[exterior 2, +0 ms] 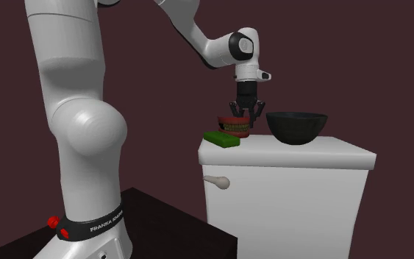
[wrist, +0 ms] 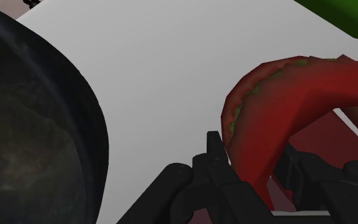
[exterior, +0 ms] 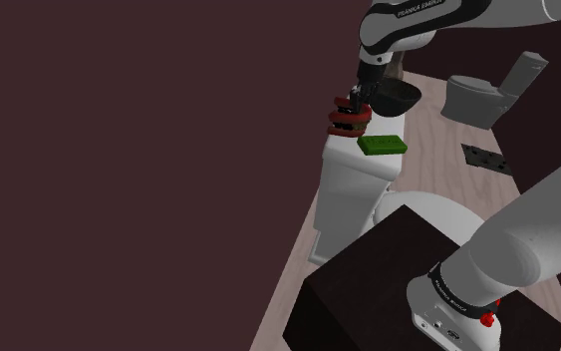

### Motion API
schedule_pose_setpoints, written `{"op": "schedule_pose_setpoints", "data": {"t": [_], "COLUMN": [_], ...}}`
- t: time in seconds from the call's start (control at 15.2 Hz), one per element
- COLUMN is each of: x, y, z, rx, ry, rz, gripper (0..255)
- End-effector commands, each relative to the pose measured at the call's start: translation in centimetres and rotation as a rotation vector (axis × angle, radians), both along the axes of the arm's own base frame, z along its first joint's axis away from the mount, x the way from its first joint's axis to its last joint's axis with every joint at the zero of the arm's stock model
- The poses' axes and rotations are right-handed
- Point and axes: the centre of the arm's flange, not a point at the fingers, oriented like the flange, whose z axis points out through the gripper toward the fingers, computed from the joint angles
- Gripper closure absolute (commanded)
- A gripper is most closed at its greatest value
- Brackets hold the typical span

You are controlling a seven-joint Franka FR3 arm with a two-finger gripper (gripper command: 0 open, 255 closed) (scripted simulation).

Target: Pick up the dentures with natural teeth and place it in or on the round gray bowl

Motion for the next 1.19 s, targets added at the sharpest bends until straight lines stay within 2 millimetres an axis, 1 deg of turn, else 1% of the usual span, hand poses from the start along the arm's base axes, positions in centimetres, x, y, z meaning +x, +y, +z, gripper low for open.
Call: {"op": "schedule_pose_setpoints", "data": {"t": [0.0,1.12], "x": [0.0,0.0], "y": [0.0,0.0], "z": [0.5,9.4], "rx": [0.0,0.0], "ry": [0.001,0.001], "rz": [0.0,0.0], "gripper": [255,255]}}
